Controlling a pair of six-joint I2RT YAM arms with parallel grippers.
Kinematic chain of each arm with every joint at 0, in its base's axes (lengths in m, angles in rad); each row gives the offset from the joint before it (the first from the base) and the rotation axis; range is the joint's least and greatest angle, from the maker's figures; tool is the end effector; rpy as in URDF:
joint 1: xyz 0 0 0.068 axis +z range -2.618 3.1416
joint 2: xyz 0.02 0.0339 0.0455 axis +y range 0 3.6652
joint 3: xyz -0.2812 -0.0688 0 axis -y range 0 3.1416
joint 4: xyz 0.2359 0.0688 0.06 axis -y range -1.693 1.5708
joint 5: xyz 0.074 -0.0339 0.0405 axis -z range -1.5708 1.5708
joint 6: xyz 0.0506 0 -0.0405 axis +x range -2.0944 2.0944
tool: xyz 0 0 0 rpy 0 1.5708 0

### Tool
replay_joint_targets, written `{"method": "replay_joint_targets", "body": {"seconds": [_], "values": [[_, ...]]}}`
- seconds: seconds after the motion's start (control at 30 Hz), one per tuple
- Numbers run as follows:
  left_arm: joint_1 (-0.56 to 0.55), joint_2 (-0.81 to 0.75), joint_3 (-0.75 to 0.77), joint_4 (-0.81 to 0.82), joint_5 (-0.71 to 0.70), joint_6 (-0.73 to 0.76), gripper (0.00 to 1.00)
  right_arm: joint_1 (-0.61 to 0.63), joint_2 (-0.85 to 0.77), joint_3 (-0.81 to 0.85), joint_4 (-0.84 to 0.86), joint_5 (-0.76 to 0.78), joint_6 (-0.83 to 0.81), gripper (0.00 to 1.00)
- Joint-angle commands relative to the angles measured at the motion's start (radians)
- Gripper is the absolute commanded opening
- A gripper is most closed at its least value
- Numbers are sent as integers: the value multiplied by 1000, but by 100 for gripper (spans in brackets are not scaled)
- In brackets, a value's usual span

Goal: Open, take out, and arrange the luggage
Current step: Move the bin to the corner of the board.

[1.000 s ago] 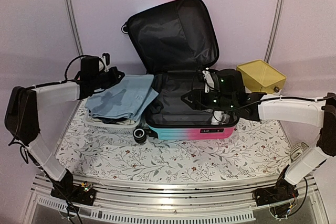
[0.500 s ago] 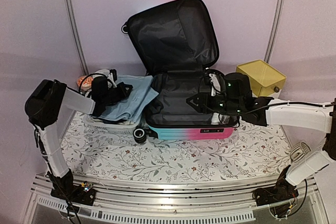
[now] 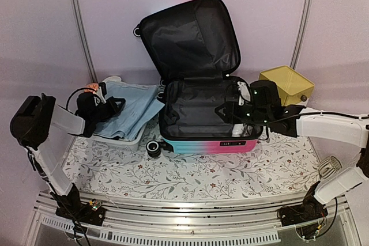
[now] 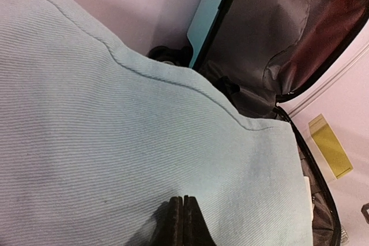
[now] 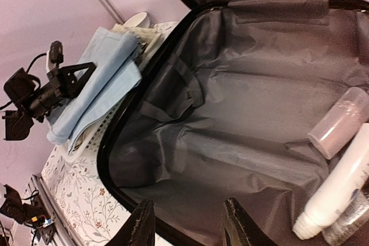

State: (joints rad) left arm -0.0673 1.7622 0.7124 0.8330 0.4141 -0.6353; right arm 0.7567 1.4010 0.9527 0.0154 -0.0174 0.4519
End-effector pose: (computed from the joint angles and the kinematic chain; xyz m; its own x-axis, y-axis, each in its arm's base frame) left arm 0.3583 -0.0446 0.1889 -0.4419 -0.5147 -0.7347 0.2378 0.7225 -0.6492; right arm 0.2351 0.2232 0.2902 -0.5792 0.0536 -0.8134 -0.4947 0.7700 0.4030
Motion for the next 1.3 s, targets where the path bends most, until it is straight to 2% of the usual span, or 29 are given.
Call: {"method": "replay_joint_targets", "body": {"seconds": [0.0,0.07,0.13,0.23,0.4,0.5,0.57,0.67,0.73,0.83,0.93,1.07,1.27], "values": [[37,45,-36,-178,10,26,0,-84,-61,-24,-60,46,8,41],[38,42,-5,-256,-36,32,0,-112,-67,-20,-87,60,-1,41],[51,8,-5,-323,-141,25,0,-143,-71,-12,-130,80,-7,43],[97,-35,-47,-378,-245,-52,0,-219,-83,-14,-181,84,-12,46],[127,-91,-106,-468,-407,-158,0,-345,-84,-20,-232,75,-13,60],[131,-151,-135,-497,-487,-188,0,-420,-41,13,-267,48,-13,62],[135,-186,-140,-499,-503,-173,0,-453,-2,35,-287,31,-15,64],[140,-214,-99,-554,-504,-133,0,-474,84,77,-309,18,-38,78],[138,-227,-51,-590,-462,-100,4,-476,150,113,-330,21,-54,80],[100,-264,27,-646,-359,-38,19,-476,260,183,-356,-6,-67,78],[28,-321,118,-718,-291,51,37,-475,351,245,-366,-63,-76,68],[-83,-395,182,-756,-237,123,54,-429,412,300,-331,-101,-72,56],[-226,-376,201,-761,-221,155,56,-334,505,405,-308,-103,-46,46]]}}
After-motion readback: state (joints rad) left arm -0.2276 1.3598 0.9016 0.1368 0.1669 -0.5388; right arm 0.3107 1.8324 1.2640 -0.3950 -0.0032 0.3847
